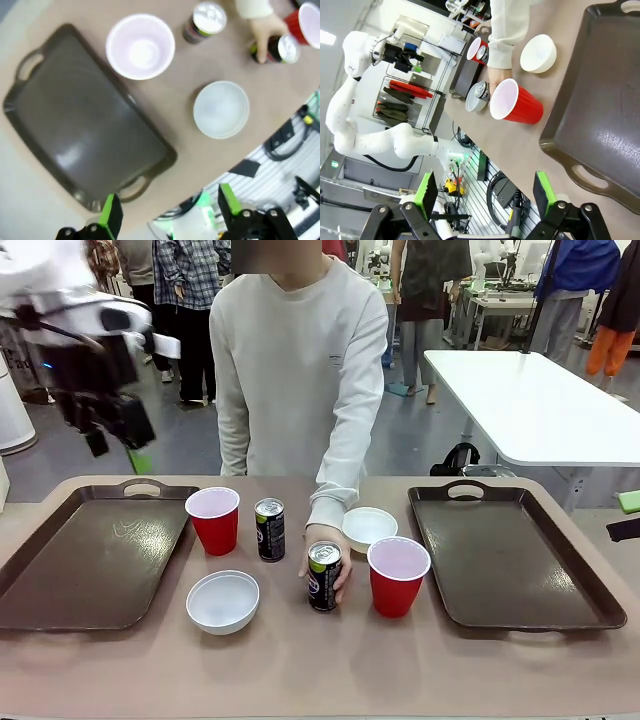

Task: Prepare tableware on both trays.
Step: Pick up a Picnic Bowl from the table and place it on a Handle tray.

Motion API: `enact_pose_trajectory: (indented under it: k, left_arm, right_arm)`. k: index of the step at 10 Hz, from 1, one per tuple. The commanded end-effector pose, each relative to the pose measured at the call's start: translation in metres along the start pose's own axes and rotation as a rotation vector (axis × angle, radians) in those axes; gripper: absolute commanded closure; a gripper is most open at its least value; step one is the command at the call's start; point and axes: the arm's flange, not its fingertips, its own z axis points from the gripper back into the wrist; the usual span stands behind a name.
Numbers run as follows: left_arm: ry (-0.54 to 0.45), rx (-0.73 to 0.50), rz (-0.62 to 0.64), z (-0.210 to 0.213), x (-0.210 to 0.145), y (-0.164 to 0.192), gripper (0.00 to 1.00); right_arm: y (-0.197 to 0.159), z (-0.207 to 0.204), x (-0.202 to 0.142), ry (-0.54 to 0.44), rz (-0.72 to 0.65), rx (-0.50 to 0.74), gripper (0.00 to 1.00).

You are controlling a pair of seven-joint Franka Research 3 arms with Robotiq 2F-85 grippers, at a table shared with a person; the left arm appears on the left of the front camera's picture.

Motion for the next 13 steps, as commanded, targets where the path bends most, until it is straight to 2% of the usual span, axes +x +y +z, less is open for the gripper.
enact_pose_trajectory:
  k: [1, 3, 4, 8, 10, 11, 13]
  left_arm:
    - [0.003, 0.025, -0.002, -0.027, -0.012, -0.026, 0.00]
    - [0.005, -0.039, -0.018, -0.041, -0.030, -0.045, 0.00]
    - [0.030, 0.006, -0.029, -0.031, -0.002, -0.036, 0.00]
    - [0.027, -0.005, -0.033, -0.036, -0.008, -0.040, 0.00]
    - [0.087, -0.024, 0.193, -0.080, 0.007, -0.053, 0.00]
    - [0.100, -0.021, 0.268, -0.091, 0.006, -0.055, 0.00]
    - [0.070, -0.017, 0.416, -0.125, 0.004, -0.077, 0.00]
  right_arm:
    - [0.000, 0.000, 0.000, -0.003, 0.004, 0.009, 0.00]
    - [0.000, 0.000, 0.000, -0.003, 0.004, 0.009, 0.00]
    - [0.000, 0.000, 0.000, -0.003, 0.004, 0.009, 0.00]
    - [0.000, 0.000, 0.000, -0.003, 0.004, 0.009, 0.00]
    - [0.000, 0.000, 0.000, -0.003, 0.004, 0.009, 0.00]
    - [0.000, 0.000, 0.000, -0.003, 0.004, 0.009, 0.00]
    - [0.000, 0.000, 0.000, -0.003, 0.004, 0.009, 0.00]
